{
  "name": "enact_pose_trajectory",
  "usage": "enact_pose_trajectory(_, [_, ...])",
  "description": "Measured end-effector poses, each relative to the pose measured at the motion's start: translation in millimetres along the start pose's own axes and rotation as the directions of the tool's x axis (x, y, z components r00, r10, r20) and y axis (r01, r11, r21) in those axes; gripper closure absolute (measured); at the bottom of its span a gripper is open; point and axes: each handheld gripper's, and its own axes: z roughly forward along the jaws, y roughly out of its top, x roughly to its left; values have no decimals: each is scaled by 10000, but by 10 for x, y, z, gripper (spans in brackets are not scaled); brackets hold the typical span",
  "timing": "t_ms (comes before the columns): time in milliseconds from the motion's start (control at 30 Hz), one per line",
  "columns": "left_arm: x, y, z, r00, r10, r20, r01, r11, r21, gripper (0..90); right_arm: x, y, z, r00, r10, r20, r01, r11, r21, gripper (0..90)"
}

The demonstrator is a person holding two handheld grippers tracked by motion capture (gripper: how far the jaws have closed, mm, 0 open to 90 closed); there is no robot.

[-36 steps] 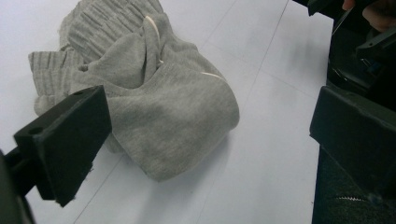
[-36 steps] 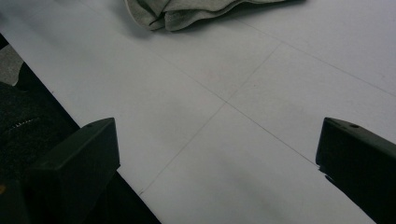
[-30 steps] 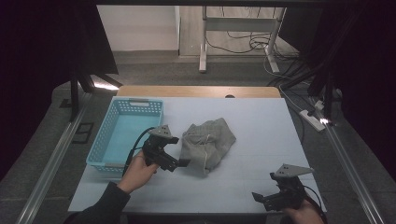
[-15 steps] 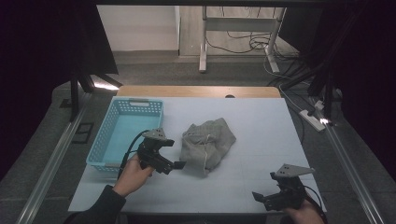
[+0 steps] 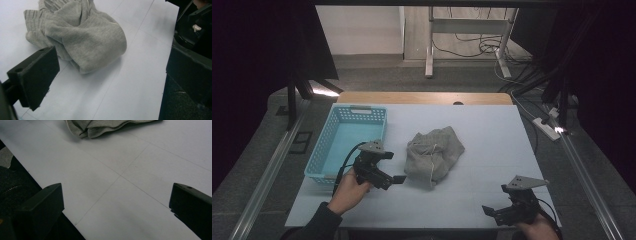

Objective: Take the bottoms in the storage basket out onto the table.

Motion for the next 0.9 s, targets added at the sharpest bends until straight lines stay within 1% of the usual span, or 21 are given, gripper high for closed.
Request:
enact_pose_trajectory(300, [-17,-67,-74,9999,-105,-66,105,9999,-93,0,7,1,3,10000,-45,22,45,10000,-3,0])
enact_pose_trajectory(700, [-14,-177,-140,9996,-251,-110,250,9996,-86,0,5,0,5,10000,-46,16,46,10000,0,0])
enact_pose_trajectory(800, [-8,-208,-166,9994,-341,-61,340,9993,-124,0,4,2,5,10000,-52,-13,52,10000,26,0])
enact_pose_trajectory(900, [8,-248,-196,9987,-492,97,494,9985,-238,0,4,2,5,10000,-54,-15,54,10000,30,0])
